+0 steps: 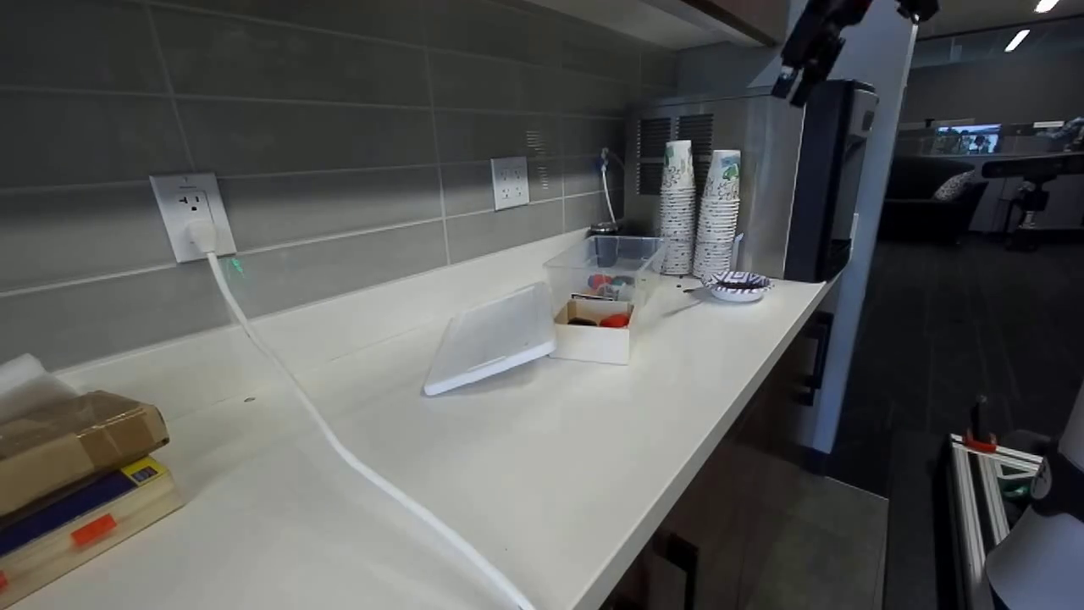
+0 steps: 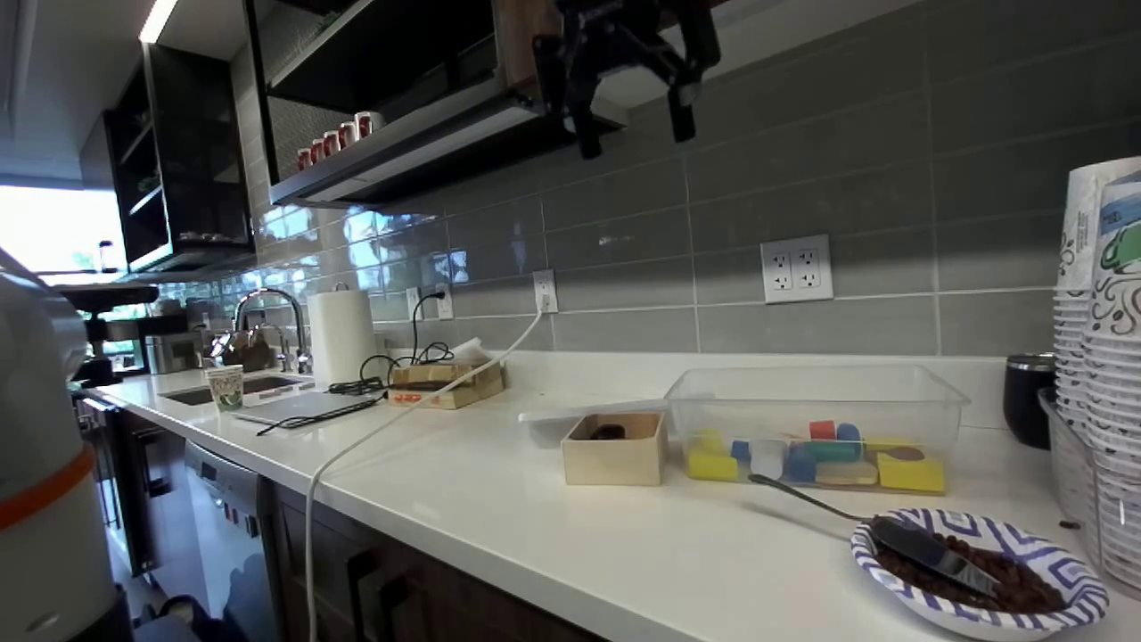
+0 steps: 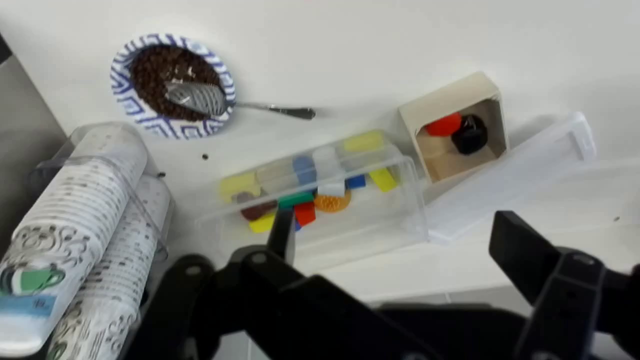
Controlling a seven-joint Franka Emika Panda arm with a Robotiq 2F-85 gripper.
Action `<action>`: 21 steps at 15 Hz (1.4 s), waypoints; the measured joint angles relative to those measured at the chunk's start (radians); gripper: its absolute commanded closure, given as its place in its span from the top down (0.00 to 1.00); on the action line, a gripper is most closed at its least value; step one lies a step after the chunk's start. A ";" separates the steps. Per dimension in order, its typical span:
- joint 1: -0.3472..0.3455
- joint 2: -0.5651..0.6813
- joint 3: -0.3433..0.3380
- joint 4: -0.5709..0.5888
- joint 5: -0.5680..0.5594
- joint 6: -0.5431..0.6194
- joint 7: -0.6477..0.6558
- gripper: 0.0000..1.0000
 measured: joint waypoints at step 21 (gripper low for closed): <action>0.131 0.257 -0.200 0.620 0.273 0.080 -0.191 1.00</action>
